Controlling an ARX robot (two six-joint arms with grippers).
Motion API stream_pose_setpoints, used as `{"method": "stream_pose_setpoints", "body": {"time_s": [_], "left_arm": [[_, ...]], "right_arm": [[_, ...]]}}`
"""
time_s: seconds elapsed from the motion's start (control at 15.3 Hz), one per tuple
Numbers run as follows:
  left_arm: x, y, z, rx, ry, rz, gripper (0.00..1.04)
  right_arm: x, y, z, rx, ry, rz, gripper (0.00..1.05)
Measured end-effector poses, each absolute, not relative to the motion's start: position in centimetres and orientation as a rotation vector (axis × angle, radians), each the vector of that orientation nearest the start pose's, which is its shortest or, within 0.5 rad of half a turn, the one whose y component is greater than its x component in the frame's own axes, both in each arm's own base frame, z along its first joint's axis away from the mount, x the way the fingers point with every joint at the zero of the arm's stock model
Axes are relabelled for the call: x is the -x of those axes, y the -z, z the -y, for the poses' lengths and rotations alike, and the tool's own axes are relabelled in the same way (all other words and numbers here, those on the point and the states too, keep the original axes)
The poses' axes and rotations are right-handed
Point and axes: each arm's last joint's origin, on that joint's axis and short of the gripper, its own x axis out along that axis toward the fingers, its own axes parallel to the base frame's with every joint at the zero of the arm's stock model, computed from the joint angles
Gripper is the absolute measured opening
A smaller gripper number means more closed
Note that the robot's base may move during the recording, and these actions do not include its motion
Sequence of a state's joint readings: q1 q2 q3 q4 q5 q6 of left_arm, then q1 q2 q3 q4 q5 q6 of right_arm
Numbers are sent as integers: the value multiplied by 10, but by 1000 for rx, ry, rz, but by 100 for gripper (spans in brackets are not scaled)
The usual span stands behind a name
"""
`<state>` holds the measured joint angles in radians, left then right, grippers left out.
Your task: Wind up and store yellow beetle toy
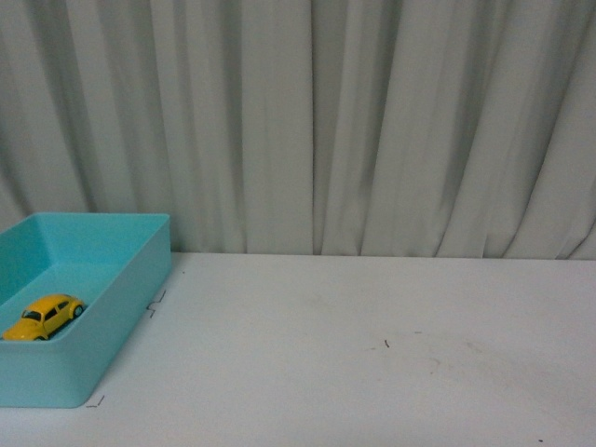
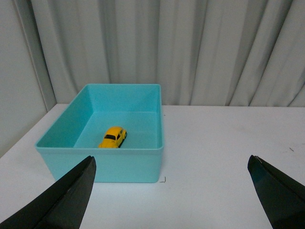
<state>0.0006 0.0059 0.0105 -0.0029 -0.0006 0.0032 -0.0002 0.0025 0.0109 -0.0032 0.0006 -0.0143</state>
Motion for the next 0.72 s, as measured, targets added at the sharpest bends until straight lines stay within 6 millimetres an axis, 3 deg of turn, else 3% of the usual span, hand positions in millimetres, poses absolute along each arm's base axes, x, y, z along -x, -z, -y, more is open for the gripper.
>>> {"method": "stream_pose_setpoints", "body": {"time_s": [0.72], "left_arm": [[-97, -166, 0, -1, -2, 1, 98]], "right_arm": [[-97, -167, 0, 14, 0, 6, 98]]}}
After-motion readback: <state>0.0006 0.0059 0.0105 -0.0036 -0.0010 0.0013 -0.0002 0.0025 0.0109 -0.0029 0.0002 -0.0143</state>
